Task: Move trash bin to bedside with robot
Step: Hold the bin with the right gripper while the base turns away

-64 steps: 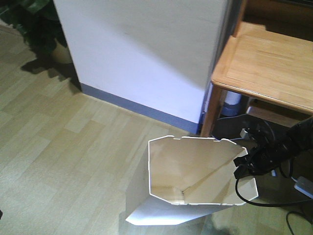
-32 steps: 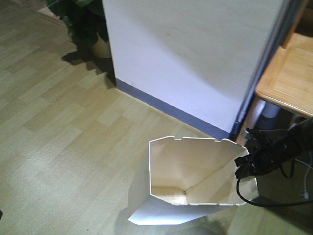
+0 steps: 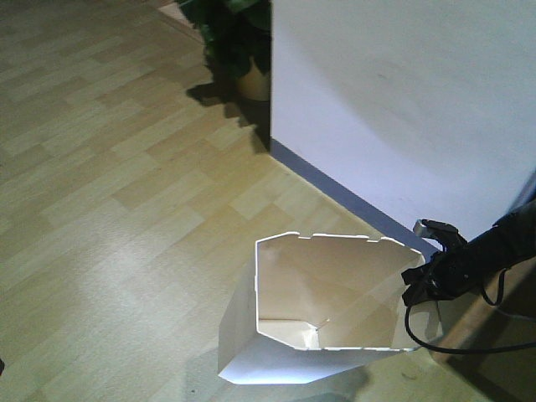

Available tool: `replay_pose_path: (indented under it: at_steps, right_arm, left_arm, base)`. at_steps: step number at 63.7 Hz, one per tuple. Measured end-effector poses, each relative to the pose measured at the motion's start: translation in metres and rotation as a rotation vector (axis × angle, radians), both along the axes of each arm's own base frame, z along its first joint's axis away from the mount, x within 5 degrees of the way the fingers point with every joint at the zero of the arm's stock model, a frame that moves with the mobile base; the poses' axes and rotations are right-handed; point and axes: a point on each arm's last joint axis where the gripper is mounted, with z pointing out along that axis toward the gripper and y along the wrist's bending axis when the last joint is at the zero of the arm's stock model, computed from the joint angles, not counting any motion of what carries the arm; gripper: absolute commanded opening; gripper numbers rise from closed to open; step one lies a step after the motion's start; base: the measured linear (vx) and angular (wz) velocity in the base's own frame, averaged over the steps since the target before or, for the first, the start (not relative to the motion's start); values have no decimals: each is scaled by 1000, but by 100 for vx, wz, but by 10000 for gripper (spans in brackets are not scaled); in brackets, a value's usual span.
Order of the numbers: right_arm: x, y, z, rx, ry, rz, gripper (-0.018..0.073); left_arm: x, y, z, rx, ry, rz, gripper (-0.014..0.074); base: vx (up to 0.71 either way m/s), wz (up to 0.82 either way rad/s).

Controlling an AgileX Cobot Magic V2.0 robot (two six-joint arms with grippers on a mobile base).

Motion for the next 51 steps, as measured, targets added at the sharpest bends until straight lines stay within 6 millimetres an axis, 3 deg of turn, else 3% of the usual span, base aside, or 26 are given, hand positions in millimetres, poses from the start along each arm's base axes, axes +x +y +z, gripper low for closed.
replay_pose_path:
  at_steps: [51]
  right_arm:
    - [0, 0, 0, 0, 0, -1, -5]
  left_arm:
    - [0, 0, 0, 0, 0, 0, -6]
  base:
    - [15, 60]
